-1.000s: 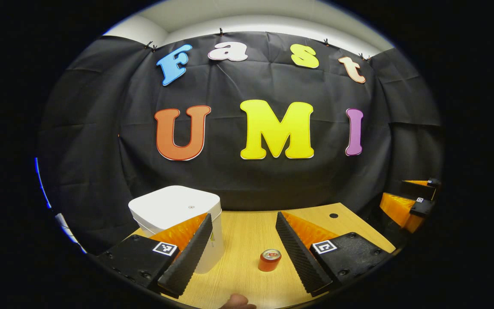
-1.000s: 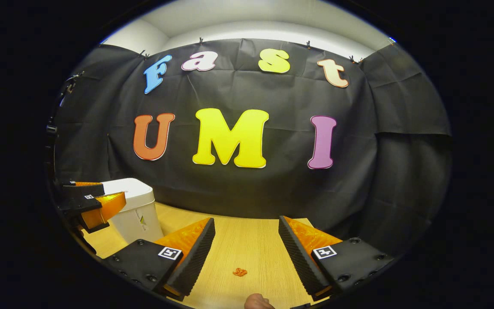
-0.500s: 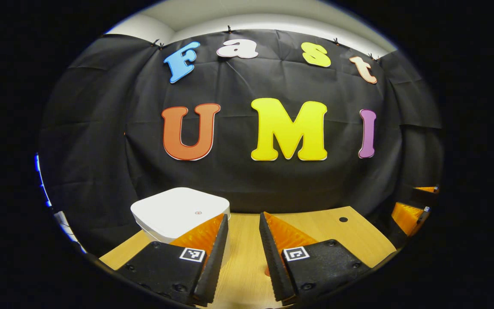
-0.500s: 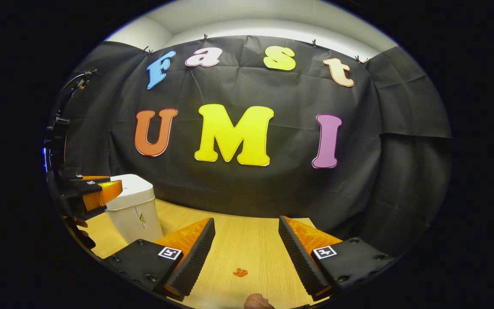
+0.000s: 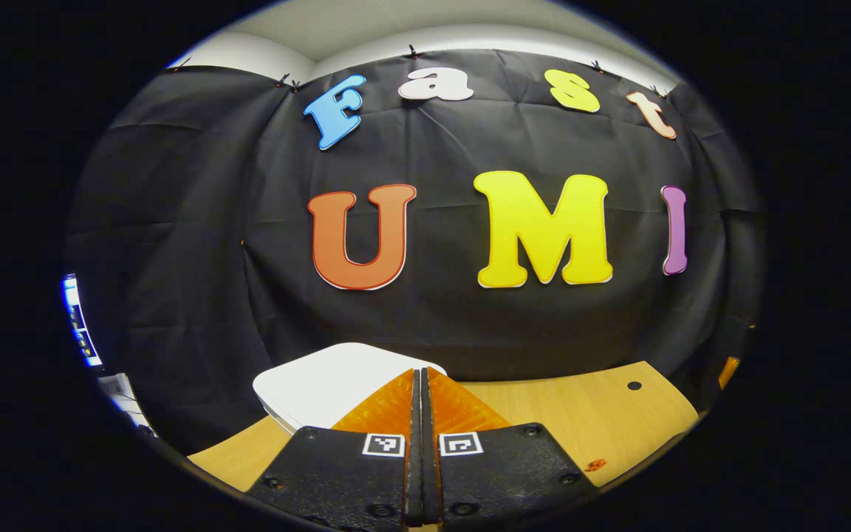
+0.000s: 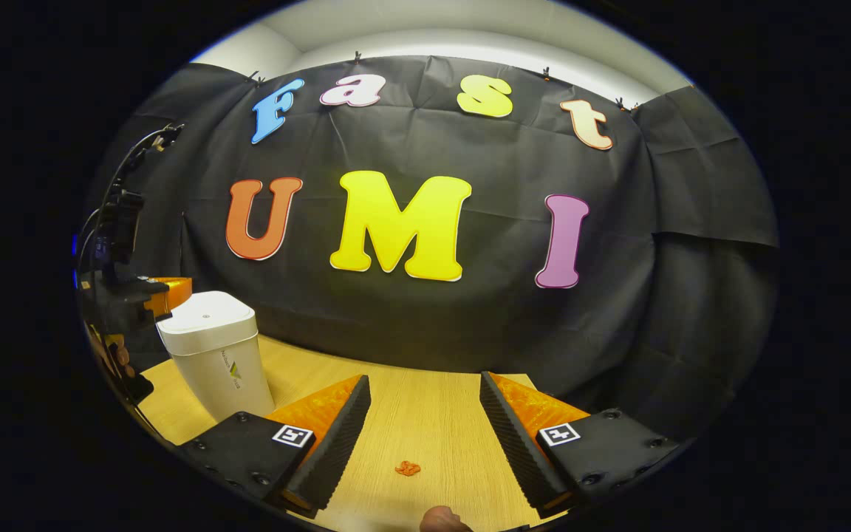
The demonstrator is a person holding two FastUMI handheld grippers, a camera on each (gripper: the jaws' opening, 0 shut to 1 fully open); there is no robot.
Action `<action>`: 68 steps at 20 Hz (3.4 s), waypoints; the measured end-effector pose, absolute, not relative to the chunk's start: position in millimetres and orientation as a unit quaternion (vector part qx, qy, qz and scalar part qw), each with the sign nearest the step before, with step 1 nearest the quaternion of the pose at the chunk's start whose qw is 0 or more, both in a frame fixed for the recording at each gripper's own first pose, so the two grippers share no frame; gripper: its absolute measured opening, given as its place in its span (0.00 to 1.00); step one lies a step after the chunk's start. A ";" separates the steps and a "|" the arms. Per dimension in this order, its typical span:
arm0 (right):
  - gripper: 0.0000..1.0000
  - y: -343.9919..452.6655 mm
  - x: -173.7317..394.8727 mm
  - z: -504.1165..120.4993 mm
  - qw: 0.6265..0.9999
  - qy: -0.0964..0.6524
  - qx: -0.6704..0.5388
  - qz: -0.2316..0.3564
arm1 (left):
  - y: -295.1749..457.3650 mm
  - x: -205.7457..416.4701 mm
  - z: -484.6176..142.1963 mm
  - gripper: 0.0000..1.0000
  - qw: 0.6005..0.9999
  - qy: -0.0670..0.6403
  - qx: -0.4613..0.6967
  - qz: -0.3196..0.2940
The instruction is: Press the lid of the desktop garbage bin to open it, pick up the crumpled paper on the desktop and throw it into the bin, then pick up the pop can on the desktop and drop it into the bin, and finally close the garbage bin lid.
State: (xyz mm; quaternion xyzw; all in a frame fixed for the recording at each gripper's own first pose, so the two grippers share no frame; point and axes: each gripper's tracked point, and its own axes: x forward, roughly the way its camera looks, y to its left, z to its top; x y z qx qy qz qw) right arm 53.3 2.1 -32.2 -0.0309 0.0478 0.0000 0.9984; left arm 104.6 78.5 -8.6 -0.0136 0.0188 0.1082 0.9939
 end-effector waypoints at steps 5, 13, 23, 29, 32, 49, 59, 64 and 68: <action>0.94 7.5 58.6 -38.5 0.998 0.059 -0.037 -0.003 | 101.8 140.7 -28.0 0.03 0.989 0.073 -0.015 0.130; 0.95 11.5 64.5 -52.1 0.996 0.080 -0.049 0.000 | 115.0 159.2 -63.6 0.03 0.977 0.141 -0.023 0.155; 0.95 4.6 71.9 -63.9 0.994 0.097 -0.052 0.003 | 114.2 163.4 -83.4 0.03 0.969 0.183 -0.069 0.153; 0.95 -1.8 73.0 -60.7 0.995 0.088 -0.045 0.008 | 114.7 162.7 -69.2 0.03 0.973 0.165 -0.062 0.149; 0.94 -5.4 71.5 -61.1 0.995 0.088 -0.038 0.010 | 112.4 156.8 -69.6 0.03 0.971 0.174 -0.054 0.155; 0.95 -35.4 51.6 -87.3 0.994 0.110 -0.007 0.011 | 49.3 91.2 -23.9 0.39 0.985 0.116 -0.045 0.121; 0.95 -32.7 45.7 -122.8 0.988 0.150 -0.021 0.022 | -15.5 53.4 -67.4 0.82 0.988 0.144 -0.036 0.039; 0.95 -21.4 55.5 -152.1 0.982 0.186 -0.020 0.032 | -27.0 42.1 -101.5 0.96 0.983 0.179 -0.023 0.031; 0.94 -15.1 74.7 -186.9 0.975 0.218 -0.024 0.037 | -33.9 36.0 -116.7 0.96 0.982 0.190 -0.005 0.017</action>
